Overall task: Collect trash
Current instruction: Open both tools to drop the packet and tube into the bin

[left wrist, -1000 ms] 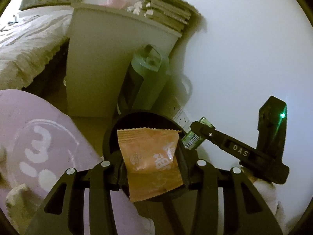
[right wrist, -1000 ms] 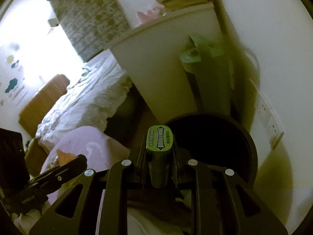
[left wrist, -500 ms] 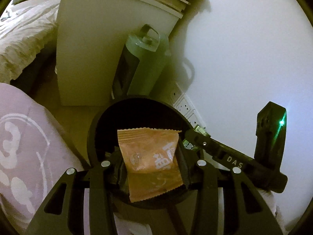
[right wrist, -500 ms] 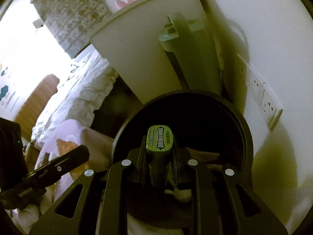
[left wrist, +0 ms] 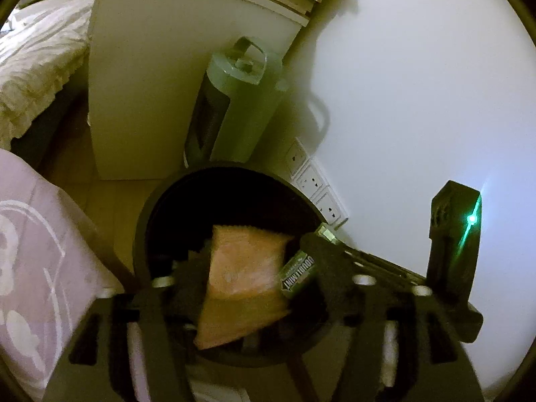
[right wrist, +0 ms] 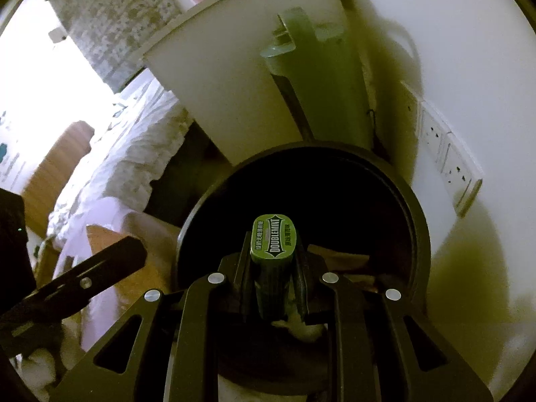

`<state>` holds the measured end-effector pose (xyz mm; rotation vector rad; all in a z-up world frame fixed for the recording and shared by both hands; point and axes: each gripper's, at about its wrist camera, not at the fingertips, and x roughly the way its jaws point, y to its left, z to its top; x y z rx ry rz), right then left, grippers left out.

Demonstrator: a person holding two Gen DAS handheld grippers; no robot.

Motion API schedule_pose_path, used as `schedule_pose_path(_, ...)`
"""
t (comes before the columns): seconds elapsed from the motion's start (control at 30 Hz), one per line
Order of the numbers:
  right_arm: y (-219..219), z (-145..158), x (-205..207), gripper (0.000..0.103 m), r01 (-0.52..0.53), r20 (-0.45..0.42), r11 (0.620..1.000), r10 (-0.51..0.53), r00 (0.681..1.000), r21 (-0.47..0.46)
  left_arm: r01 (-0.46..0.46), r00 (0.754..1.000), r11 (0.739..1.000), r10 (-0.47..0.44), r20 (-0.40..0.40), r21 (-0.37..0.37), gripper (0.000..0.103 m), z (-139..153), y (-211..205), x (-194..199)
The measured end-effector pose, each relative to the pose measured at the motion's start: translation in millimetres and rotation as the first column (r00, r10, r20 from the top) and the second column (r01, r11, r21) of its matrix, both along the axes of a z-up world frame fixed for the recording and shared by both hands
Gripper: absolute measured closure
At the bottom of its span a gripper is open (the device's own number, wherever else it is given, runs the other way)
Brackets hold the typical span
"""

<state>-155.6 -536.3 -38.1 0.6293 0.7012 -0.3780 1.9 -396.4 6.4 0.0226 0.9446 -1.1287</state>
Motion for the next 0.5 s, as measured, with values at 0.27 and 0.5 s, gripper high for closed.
schedule_pose_path(0.27, 6.3, 13.5, -3.8, 0.050, 0.010, 0.035, 1.000, -0.009, 0.999, -0.009, -0.033, 0.999, 0.999, 0.033, 0.015, -0.033, 0.026, 15.7, 16.2, -0.9)
schedule_pose_path(0.5, 25.2, 27.7, 0.7, 0.043, -0.023, 0.055, 0.999, 0.024, 0.998, -0.024, -0.099, 0.995, 0.992, 0.101, 0.021, -0.076, 0.026, 31.6, 55.5, 0.8)
